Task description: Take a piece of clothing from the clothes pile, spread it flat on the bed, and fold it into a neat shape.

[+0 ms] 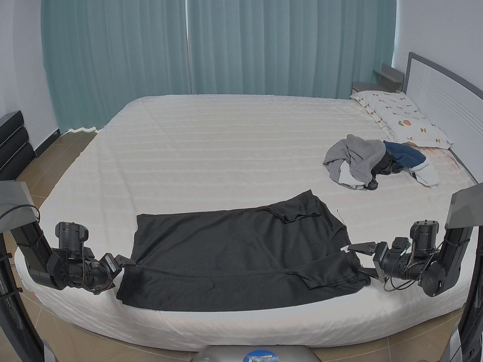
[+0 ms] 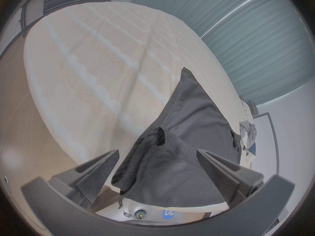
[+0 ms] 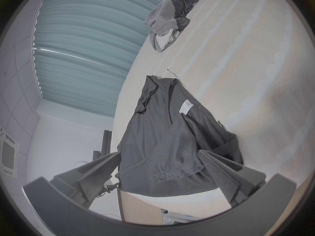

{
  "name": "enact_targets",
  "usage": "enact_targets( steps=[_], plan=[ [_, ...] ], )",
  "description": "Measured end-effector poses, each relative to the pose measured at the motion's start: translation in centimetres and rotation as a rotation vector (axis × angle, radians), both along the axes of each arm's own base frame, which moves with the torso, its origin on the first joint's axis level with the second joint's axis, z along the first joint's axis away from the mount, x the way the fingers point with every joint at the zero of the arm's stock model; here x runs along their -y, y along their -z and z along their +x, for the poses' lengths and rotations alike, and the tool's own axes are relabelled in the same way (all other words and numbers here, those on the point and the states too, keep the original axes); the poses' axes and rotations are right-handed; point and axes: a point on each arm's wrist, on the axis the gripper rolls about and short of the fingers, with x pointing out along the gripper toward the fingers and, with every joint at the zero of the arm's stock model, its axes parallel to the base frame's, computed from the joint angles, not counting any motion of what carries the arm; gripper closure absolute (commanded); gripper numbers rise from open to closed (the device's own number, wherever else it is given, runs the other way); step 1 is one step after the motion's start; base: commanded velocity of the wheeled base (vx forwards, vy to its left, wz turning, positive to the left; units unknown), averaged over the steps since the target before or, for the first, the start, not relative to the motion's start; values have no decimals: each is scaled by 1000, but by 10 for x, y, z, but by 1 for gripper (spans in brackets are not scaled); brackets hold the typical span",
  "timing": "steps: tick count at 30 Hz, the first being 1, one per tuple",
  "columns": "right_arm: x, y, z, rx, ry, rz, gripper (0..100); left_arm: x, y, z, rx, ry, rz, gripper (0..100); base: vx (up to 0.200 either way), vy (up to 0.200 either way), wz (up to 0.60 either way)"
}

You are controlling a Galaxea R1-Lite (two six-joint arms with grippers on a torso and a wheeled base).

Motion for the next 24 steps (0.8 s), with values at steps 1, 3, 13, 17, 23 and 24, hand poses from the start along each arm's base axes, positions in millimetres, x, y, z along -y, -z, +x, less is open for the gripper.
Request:
enact_targets(
  steps=[1, 3, 13, 17, 23, 24],
  plan=[
    [0, 0, 0, 0, 0, 0, 0, 0, 0, 0, 0, -9, -7, 0, 0, 200, 0],
    [0, 0, 0, -1, 0, 1, 0, 0, -1, 3, 5, -21, -16, 0, 0, 200, 0],
    [-1, -3, 3, 17, 24, -15, 0, -1, -2, 6, 12, -27, -17, 0, 0, 100, 0],
    [-4, -6, 7, 37, 68, -45, 0, -2, -1, 8, 20, -30, -16, 0, 0, 0, 0],
    [-12, -8, 13, 61, 95, -73, 0, -3, 1, 9, 15, -41, -22, 0, 0, 0, 0],
    [-13, -8, 14, 65, 102, -79, 0, -2, 1, 10, 13, -45, -25, 0, 200, 0, 0]
  ],
)
